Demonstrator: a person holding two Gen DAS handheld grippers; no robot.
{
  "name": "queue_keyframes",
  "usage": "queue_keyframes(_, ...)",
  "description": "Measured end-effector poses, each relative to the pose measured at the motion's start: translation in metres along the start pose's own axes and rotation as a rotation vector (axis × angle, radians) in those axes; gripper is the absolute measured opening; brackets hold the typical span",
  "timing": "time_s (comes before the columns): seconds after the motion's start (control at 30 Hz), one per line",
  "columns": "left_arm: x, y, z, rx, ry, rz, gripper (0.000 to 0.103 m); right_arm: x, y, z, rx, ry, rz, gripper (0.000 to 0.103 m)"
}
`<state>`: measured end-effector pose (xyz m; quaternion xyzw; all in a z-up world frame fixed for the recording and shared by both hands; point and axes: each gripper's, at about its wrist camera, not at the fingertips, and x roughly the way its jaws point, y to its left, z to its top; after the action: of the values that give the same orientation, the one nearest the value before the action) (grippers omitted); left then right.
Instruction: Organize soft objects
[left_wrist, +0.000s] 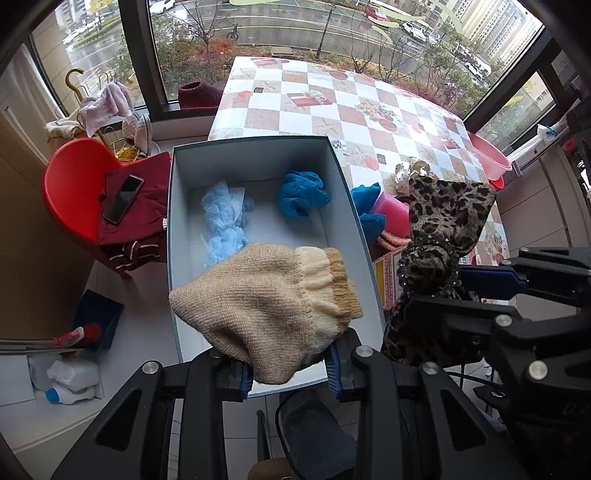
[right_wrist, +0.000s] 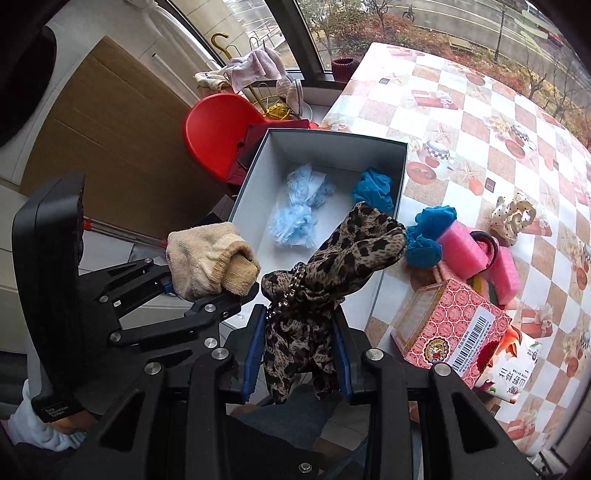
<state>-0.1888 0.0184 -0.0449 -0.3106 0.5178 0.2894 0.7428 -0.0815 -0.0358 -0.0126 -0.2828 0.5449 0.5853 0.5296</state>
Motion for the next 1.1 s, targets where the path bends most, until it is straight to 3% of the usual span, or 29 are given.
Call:
queue_keyframes(0.8,0.009,0.013,-0.003,-0.029,0.021,-0.003,0.033,0.011,-0.008,0.001,0.028,0.044,0.013,0.035)
queue_keyframes(1.1,0.038,0.029,-0.013,-0.069,0.089,-0.009,0.033,0.03,-0.015,0.008,0.062,0.082,0.002,0.035)
